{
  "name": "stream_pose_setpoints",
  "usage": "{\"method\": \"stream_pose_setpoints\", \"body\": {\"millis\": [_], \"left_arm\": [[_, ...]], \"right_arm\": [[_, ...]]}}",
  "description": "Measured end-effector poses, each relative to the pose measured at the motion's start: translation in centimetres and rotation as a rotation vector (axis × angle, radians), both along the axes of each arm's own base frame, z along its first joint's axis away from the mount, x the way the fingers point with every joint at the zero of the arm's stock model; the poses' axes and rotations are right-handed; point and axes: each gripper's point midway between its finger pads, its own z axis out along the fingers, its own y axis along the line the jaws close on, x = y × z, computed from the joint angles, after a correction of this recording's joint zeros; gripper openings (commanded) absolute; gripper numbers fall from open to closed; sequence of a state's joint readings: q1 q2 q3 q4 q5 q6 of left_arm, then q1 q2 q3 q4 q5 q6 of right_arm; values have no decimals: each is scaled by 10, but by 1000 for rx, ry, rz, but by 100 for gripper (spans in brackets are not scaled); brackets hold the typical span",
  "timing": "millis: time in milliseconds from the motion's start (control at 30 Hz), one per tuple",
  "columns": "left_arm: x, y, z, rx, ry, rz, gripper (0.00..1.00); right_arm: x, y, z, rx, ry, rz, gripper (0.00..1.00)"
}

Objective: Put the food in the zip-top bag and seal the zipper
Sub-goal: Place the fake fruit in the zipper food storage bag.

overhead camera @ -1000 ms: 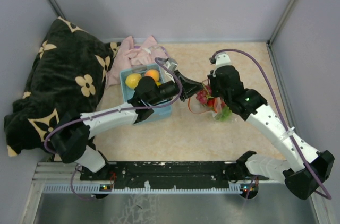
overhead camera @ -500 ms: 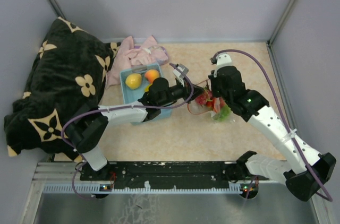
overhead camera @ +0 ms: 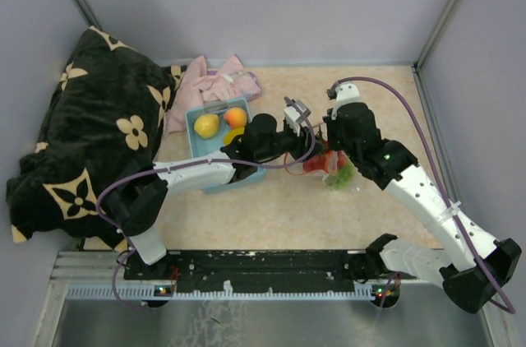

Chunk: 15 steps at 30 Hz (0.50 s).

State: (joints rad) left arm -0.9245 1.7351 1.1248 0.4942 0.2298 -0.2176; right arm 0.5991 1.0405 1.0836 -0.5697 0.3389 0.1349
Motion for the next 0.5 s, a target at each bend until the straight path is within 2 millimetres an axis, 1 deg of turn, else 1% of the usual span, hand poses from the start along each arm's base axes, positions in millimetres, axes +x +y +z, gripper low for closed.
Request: {"method": "stream_pose_setpoints", "body": {"millis": [100,167,267,367,500], "left_arm": [[-4,3,-2,17,10,-6,54],[-6,6,1,21,14,-7,56],[-10,12,12,18,18,-6,57],[-16,20,29,3,23,4,57],[-21,38,44,-6,42,54,59]], "right_arm": [[0,0,0,0,0,0,0],[0,0,0,0,0,0,0],[0,0,0,-1,-1,-1,0],[0,-1,0,-2,-2,-4,0],[0,-2,2,-1,-7,-6,0]]}}
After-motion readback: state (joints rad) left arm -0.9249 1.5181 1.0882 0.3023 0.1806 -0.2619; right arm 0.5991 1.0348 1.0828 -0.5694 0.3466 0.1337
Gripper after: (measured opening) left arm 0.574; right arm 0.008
